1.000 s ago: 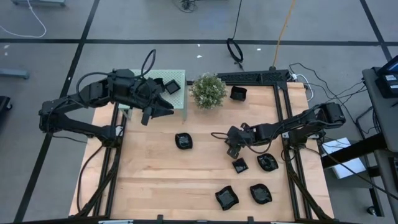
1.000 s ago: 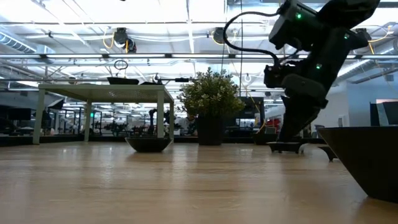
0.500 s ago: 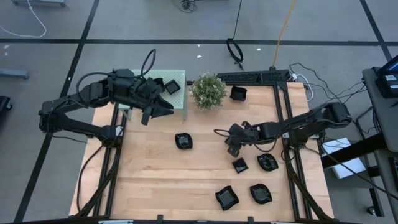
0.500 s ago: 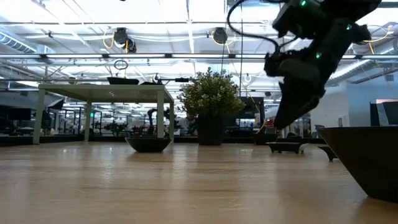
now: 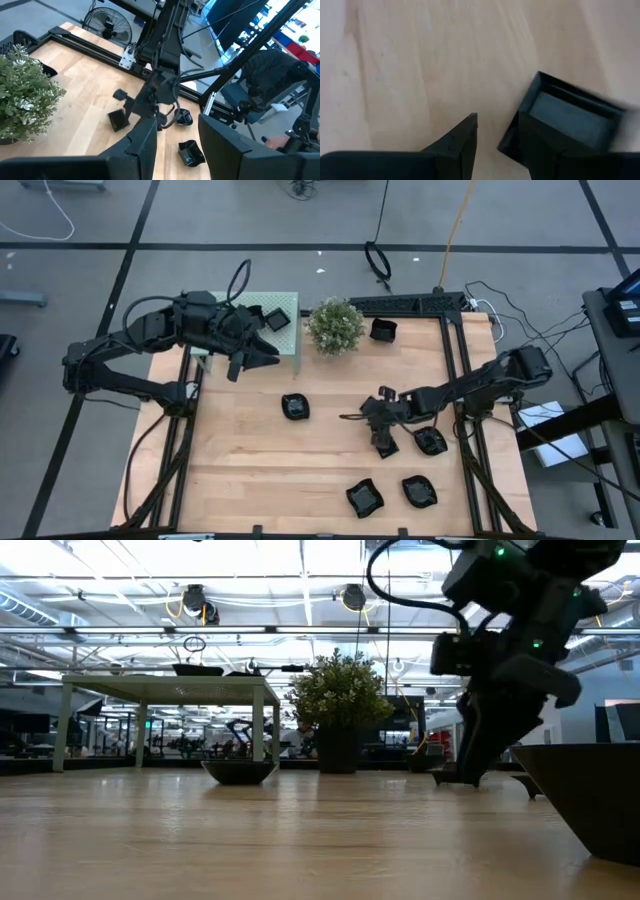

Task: Pick & Place Mini shaped plates
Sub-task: Move the square plate on the center of the table

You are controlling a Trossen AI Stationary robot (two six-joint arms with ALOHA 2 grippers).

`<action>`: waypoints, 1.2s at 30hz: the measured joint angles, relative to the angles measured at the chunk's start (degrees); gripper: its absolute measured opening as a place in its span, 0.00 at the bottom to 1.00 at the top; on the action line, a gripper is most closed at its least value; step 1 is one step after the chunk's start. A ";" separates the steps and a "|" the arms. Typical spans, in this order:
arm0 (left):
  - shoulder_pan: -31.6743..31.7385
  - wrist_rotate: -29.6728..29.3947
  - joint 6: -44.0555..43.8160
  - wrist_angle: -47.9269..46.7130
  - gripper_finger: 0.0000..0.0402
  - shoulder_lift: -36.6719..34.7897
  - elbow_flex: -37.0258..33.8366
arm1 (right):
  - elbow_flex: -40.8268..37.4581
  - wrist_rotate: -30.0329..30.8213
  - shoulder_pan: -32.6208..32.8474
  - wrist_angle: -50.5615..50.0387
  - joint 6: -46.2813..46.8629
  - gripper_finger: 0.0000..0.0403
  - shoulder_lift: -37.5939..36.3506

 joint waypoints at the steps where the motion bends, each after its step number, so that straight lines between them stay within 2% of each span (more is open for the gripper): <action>1: 0.00 -0.02 0.04 -0.02 0.37 0.00 0.00 | 0.04 0.76 0.16 0.81 -0.01 0.33 0.82; 6: 0.00 -0.04 0.07 -0.01 0.37 0.00 0.00 | 0.04 10.20 0.42 3.68 -0.22 0.33 2.87; 15: 0.00 -0.06 0.56 0.00 0.37 0.00 0.00 | 0.04 10.88 0.44 4.98 -0.39 0.33 2.25; 20: 0.00 -0.09 1.37 0.01 0.37 0.00 0.00 | 0.04 12.05 0.44 4.56 -3.53 0.33 2.39; 28: 0.00 -0.11 1.39 0.01 0.37 0.00 0.00 | 0.09 13.73 0.40 4.23 -6.07 0.32 5.61; 32: 0.00 -0.12 1.31 0.00 0.37 0.00 0.00 | 0.18 14.06 0.42 6.16 -4.69 0.26 7.13; 36: 0.00 -0.11 1.20 0.02 0.37 0.00 0.00 | 0.17 14.27 0.44 7.02 -4.41 0.12 7.29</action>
